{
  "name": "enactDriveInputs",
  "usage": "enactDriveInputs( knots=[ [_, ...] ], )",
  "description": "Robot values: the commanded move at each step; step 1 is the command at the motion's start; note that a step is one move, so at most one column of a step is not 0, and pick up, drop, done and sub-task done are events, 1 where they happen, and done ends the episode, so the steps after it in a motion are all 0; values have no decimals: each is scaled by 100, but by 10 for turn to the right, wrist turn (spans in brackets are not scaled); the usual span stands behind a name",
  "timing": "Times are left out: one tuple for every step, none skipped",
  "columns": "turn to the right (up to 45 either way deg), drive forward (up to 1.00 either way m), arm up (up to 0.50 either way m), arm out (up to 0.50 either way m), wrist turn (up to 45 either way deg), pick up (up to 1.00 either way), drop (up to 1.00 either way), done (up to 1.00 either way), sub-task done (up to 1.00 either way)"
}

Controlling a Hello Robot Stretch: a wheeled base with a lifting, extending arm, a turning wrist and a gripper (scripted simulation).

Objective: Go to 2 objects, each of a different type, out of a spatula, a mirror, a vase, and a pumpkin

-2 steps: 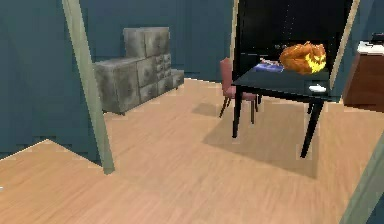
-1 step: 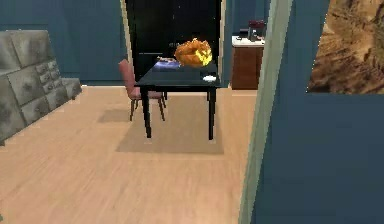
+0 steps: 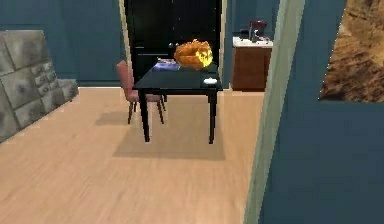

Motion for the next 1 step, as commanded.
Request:
enactDriveInputs(
  knots=[
    [-360,0,0,0,0,0,0,0,0]
  ],
)
